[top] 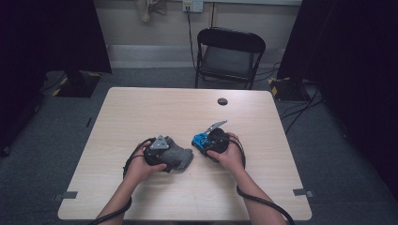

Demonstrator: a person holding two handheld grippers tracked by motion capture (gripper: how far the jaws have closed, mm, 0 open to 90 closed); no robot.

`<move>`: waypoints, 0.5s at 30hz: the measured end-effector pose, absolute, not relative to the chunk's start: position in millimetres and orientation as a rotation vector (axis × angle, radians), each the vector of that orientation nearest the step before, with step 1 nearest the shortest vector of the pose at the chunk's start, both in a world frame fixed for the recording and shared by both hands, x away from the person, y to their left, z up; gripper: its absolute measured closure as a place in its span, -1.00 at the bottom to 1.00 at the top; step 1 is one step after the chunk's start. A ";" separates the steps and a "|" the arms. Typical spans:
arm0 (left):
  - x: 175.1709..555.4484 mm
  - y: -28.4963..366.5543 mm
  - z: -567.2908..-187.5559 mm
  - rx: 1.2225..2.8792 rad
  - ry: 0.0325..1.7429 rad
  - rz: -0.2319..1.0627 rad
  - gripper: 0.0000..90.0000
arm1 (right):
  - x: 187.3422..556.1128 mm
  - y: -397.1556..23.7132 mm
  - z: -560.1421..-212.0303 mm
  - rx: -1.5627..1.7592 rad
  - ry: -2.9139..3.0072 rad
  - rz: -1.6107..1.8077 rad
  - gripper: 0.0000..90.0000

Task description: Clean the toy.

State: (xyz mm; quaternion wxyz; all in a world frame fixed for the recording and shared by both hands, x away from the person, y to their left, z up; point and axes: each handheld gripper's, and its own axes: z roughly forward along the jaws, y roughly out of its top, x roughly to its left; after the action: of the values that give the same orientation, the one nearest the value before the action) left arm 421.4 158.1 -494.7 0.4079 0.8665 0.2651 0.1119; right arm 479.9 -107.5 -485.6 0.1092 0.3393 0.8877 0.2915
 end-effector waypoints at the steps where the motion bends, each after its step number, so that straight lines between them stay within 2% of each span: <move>1: 421.4 158.1 -494.7 2.183 0.669 0.282 -0.60 | 479.8 -107.8 -485.8 0.997 2.608 0.861 -0.43; 15: 421.5 158.1 -494.9 2.181 0.671 0.280 -0.60 | 479.6 -108.7 -486.2 0.997 2.609 0.865 -0.43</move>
State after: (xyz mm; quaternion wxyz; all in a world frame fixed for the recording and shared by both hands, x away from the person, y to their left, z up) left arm 421.5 158.1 -494.9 0.4087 0.8658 0.2663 0.1113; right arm 479.6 -108.7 -486.2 0.1085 0.3388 0.8871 0.2942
